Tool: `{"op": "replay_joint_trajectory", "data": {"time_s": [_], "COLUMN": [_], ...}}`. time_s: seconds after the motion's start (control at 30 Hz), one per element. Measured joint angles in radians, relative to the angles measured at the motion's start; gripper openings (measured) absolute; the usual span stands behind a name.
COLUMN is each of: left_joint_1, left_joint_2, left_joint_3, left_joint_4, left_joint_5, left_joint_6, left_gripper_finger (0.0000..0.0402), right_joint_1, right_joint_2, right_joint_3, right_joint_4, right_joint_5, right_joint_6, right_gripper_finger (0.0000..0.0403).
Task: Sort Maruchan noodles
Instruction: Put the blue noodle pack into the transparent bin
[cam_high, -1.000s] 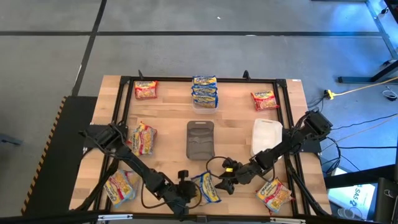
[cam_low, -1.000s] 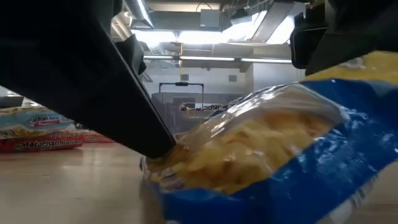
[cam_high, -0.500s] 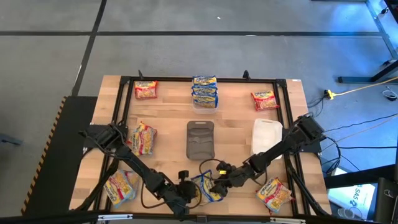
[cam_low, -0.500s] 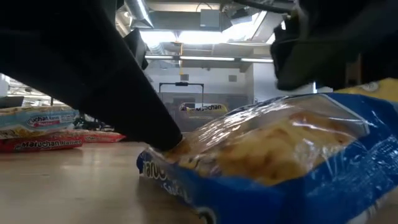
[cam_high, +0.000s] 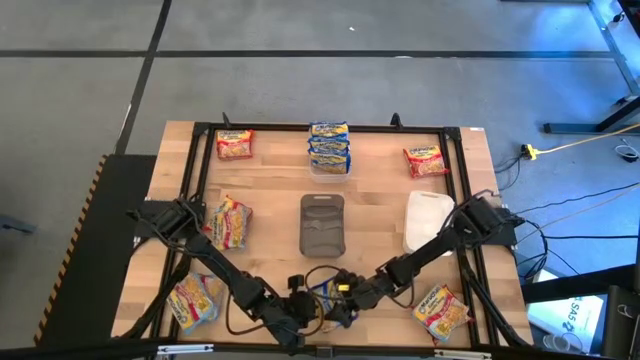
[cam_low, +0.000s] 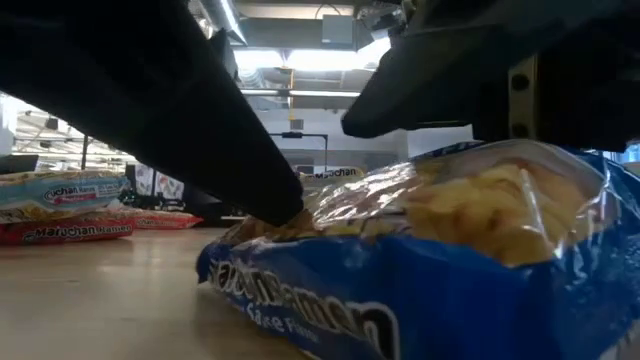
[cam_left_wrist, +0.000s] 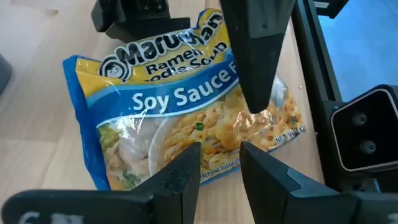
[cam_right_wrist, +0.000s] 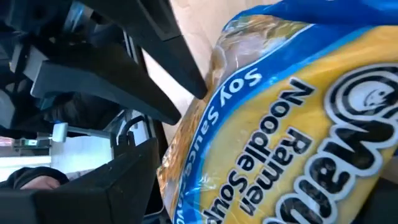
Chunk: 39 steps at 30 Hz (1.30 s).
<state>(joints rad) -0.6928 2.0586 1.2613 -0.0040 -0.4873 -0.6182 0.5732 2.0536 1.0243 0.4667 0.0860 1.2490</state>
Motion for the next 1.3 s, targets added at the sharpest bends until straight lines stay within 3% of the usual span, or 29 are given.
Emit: {"op": "replay_joint_trajectory", "data": {"time_s": [0.17,0.5,0.63,0.87,1.0,1.3], "left_joint_1": [0.000,-0.026,-0.050,-0.112,-0.117,-0.102], "left_joint_2": [0.000,-0.035,-0.086,-0.168,-0.213,-0.332], "left_joint_3": [0.000,0.000,-0.002,-0.014,-0.099,-0.409], "left_joint_4": [0.000,-0.060,-0.142,-0.192,-0.117,0.346], "left_joint_5": [0.000,0.069,0.066,-0.037,-0.054,-0.084], "left_joint_6": [0.000,-0.005,-0.029,-0.019,-0.025,0.000], "left_gripper_finger": [0.0108,0.0108,0.0108,0.0108,0.0108,0.0108], "right_joint_1": [0.001,0.002,0.002,0.002,0.002,-0.032], "right_joint_2": [0.001,0.001,0.000,-0.057,-0.148,-0.360], "right_joint_3": [0.002,0.003,0.003,0.001,0.001,0.001], "right_joint_4": [-0.005,-0.004,0.004,-0.051,-0.171,-0.461], "right_joint_5": [0.012,-0.006,-0.019,-0.026,0.015,0.134], "right_joint_6": [-0.024,-0.117,-0.180,-0.315,-0.411,-0.604], "right_gripper_finger": [0.0275,0.0146,0.0131,0.0127,0.0127,0.0126]}}
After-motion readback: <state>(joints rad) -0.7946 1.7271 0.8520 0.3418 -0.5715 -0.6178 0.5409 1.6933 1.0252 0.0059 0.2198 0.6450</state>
